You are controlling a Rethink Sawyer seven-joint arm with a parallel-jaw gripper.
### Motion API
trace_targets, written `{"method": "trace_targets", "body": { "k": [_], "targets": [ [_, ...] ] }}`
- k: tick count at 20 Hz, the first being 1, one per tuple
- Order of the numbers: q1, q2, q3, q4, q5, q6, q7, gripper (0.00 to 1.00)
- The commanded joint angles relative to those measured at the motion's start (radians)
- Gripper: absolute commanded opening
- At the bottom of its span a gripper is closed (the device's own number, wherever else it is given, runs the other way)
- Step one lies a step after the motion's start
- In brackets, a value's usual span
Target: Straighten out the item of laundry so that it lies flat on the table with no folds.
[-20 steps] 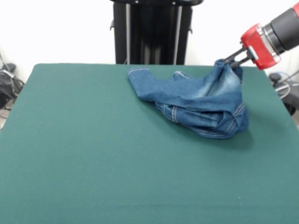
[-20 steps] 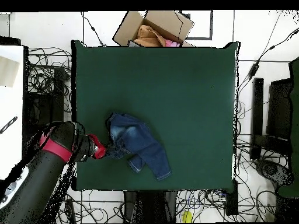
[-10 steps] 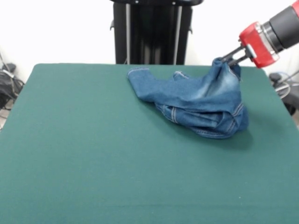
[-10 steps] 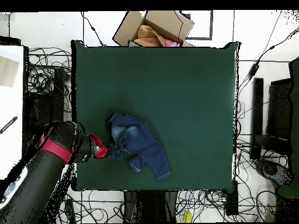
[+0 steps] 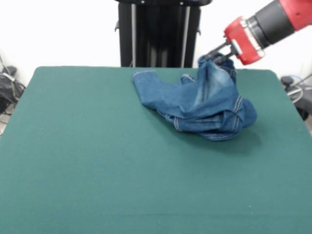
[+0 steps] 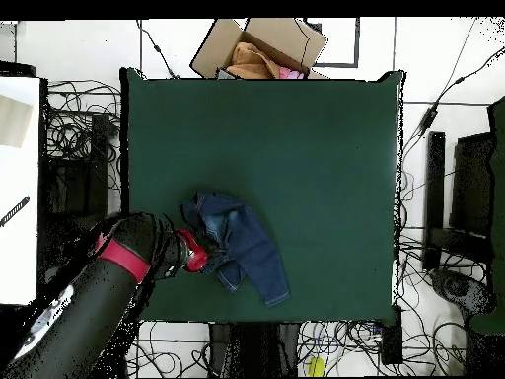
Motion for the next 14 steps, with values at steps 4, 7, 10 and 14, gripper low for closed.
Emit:
{"method": "trace_targets", "body": {
  "k": [4,7,10,14],
  "targets": [
    [-0.015,0.018,0.058,0.118,-0.102,-0.065,0.041,1.00],
    [-0.017,0.013,0.064,0.120,-0.107,-0.065,0.049,1.00],
    [-0.014,0.016,0.064,0.117,-0.111,-0.054,0.064,1.00],
    [-0.012,0.018,0.076,0.111,-0.124,-0.062,0.059,1.00]
  ]
}}
